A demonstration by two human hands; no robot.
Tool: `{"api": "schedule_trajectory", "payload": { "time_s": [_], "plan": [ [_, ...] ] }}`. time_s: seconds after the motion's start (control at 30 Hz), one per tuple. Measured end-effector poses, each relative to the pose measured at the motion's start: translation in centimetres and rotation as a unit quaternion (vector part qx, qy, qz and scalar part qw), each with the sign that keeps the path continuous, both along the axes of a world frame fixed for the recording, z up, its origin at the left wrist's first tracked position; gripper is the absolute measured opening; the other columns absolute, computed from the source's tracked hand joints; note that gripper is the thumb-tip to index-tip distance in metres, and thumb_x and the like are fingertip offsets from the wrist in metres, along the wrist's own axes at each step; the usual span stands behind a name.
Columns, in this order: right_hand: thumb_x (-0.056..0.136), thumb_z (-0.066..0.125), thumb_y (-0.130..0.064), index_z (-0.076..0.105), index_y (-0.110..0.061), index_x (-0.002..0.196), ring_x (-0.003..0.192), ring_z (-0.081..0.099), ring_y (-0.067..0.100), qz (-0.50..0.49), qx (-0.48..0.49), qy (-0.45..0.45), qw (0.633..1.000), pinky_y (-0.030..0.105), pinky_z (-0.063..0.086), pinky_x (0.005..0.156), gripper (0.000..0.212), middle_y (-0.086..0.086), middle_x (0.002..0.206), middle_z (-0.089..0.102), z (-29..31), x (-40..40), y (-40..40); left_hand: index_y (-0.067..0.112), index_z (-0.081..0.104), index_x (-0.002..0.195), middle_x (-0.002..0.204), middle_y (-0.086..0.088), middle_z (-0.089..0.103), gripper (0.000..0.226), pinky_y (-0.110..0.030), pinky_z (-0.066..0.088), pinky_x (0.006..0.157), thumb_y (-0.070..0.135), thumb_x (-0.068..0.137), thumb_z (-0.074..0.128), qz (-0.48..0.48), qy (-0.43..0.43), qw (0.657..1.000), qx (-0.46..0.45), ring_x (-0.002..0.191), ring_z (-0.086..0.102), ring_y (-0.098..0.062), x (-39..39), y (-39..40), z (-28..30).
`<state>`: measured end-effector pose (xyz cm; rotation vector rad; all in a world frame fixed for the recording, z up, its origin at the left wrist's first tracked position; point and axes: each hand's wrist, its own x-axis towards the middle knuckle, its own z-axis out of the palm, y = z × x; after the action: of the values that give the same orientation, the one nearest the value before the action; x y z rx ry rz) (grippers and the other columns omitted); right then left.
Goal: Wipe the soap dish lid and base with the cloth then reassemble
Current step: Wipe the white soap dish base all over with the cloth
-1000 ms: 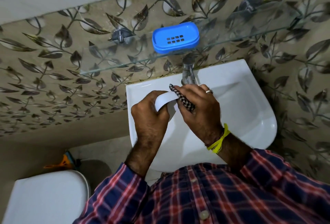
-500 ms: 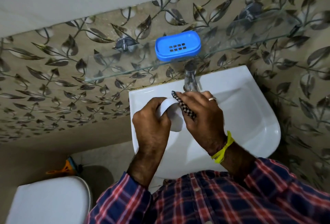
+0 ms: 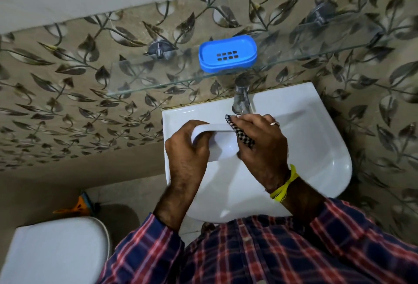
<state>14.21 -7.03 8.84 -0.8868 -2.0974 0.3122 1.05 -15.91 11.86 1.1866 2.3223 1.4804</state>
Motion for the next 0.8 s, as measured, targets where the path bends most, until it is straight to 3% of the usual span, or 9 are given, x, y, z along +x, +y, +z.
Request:
{"api": "schedule_trajectory", "payload": {
  "time_s": [0.13,0.23,0.27,0.37,0.43,0.5,0.57,0.7,0.8],
  "plan": [
    [0.088,0.068,-0.015,0.071,-0.012,0.118,0.101,0.066,0.026,-0.005,-0.084,0.05,0.995,0.038,0.051,0.094,0.03,0.005,0.11,0.072,-0.2,-0.5,0.0,0.011,0.076,0.091,0.087,0.0,0.074,0.017,-0.023,0.055,0.078,-0.003,0.085,0.07,-0.008,-0.04,0.996,0.073,0.082,0.069,-0.011,-1.0,0.0,0.0],
    [0.084,0.07,-0.01,0.074,-0.007,0.11,0.094,0.071,0.027,-0.03,-0.117,0.113,0.986,0.044,0.057,0.084,0.026,0.008,0.101,0.075,-0.6,-0.9,0.3,0.018,0.072,0.096,0.094,0.0,0.074,0.016,-0.031,0.056,0.079,0.007,0.085,0.077,0.012,-0.158,0.984,0.077,0.088,0.069,-0.013,-0.5,0.4,-1.3],
    [0.083,0.069,-0.007,0.075,-0.006,0.108,0.091,0.071,0.028,-0.047,-0.104,0.111,0.987,0.044,0.058,0.08,0.026,0.009,0.098,0.075,-0.6,-1.1,0.5,0.021,0.067,0.104,0.1,0.001,0.072,0.029,-0.035,0.058,0.082,0.016,0.08,0.083,0.048,-0.225,0.971,0.062,0.094,0.069,-0.016,0.0,0.4,-1.8],
    [0.082,0.066,-0.005,0.074,-0.005,0.11,0.087,0.07,0.03,-0.084,-0.059,0.098,0.99,0.043,0.058,0.078,0.029,0.011,0.095,0.074,-0.7,-1.2,0.8,0.015,0.054,0.132,0.122,-0.011,0.069,0.089,-0.041,0.06,0.086,0.039,0.057,0.095,0.038,-0.528,0.848,0.0,0.109,0.069,-0.03,2.0,0.4,-1.4],
    [0.082,0.065,-0.004,0.073,-0.005,0.112,0.088,0.069,0.032,-0.094,-0.021,0.084,0.992,0.042,0.056,0.08,0.031,0.012,0.096,0.073,-0.8,-0.8,1.0,0.006,0.06,0.131,0.126,-0.022,0.068,0.085,-0.047,0.057,0.095,0.042,0.059,0.09,-0.011,-0.668,0.743,0.044,0.115,0.066,-0.04,2.5,0.7,-0.1],
    [0.083,0.068,-0.002,0.072,-0.003,0.115,0.089,0.068,0.033,-0.09,0.021,0.082,0.992,0.042,0.055,0.083,0.032,0.013,0.099,0.072,-0.8,-0.5,0.9,0.007,0.067,0.124,0.121,-0.021,0.07,0.071,-0.05,0.053,0.1,0.048,0.067,0.081,0.017,-0.715,0.689,0.117,0.114,0.067,-0.039,2.0,1.8,0.7],
    [0.085,0.07,-0.002,0.071,-0.002,0.116,0.093,0.066,0.032,-0.065,0.052,0.091,0.992,0.04,0.053,0.086,0.031,0.014,0.102,0.071,-0.8,-0.6,0.3,0.006,0.063,0.129,0.124,-0.022,0.069,0.069,-0.048,0.054,0.101,0.054,0.079,0.074,0.039,-0.716,0.681,0.147,0.117,0.066,-0.036,1.6,3.2,0.6],
    [0.087,0.071,-0.002,0.069,-0.003,0.121,0.105,0.06,0.027,0.055,0.065,0.061,0.994,0.031,0.046,0.098,0.034,0.015,0.111,0.068,-1.0,-0.7,-0.3,0.006,0.058,0.13,0.116,-0.013,0.068,0.088,-0.036,0.059,0.08,0.08,0.084,0.043,0.031,-0.681,0.721,0.126,0.107,0.067,-0.03,0.6,4.2,-0.5],
    [0.083,0.079,-0.018,0.07,-0.008,0.121,0.104,0.062,0.022,0.194,-0.019,0.014,0.981,0.03,0.046,0.097,0.04,0.01,0.113,0.068,-0.8,0.1,1.2,0.006,0.049,0.132,0.113,-0.014,0.054,0.099,-0.044,0.048,0.091,0.088,0.079,0.029,-0.033,-0.715,0.682,0.148,0.111,0.052,-0.029,-0.9,3.7,-1.9]
  ]
}}
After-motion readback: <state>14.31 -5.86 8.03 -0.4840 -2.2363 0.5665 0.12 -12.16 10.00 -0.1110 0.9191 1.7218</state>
